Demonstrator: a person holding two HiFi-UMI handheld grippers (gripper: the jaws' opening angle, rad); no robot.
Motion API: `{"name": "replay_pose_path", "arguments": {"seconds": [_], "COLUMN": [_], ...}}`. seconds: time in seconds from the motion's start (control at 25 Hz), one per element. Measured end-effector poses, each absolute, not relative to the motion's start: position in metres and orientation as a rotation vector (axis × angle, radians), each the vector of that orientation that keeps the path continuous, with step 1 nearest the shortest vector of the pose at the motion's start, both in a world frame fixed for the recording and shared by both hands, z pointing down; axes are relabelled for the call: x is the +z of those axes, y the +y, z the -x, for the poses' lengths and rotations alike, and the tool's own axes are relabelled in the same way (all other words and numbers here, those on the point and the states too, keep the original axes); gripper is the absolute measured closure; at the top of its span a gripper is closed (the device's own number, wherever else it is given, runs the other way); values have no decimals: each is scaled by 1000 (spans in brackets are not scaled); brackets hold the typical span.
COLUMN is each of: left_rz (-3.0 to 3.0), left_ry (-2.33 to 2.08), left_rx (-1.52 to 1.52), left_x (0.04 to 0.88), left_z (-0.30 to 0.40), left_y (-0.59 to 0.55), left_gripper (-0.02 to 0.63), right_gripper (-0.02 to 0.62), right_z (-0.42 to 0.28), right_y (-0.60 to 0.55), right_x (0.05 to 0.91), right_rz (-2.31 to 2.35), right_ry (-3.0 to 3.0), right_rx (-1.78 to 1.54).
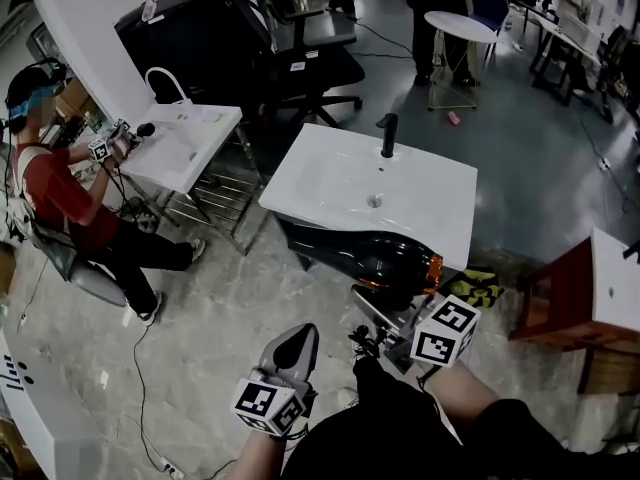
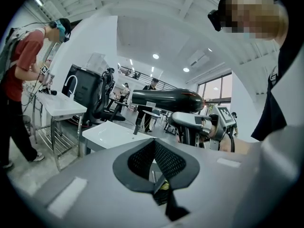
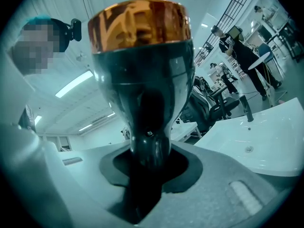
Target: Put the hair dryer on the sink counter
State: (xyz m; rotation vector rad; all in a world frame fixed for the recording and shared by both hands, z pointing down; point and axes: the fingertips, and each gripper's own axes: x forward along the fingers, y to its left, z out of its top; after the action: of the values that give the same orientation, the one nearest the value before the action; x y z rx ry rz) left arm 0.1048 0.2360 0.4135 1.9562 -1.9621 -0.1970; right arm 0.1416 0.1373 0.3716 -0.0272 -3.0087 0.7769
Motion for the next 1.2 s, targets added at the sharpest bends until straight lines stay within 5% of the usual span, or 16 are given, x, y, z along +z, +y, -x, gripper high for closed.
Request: {"name": "replay_pose_path", "arguments": {"seconds": [1.2], "left_rz": [-1983], "left_ry": [-2010], "left_rx": [-215], "left_x": [388], "left_z": [-28], "left_y": [77], "left_gripper": [603], "right_gripper": [485], "right_z": [-64], "right_y": [-12], "right_x": [319], "right_rz": [114], "right_ry": [-3056], "right_rx": [745]}}
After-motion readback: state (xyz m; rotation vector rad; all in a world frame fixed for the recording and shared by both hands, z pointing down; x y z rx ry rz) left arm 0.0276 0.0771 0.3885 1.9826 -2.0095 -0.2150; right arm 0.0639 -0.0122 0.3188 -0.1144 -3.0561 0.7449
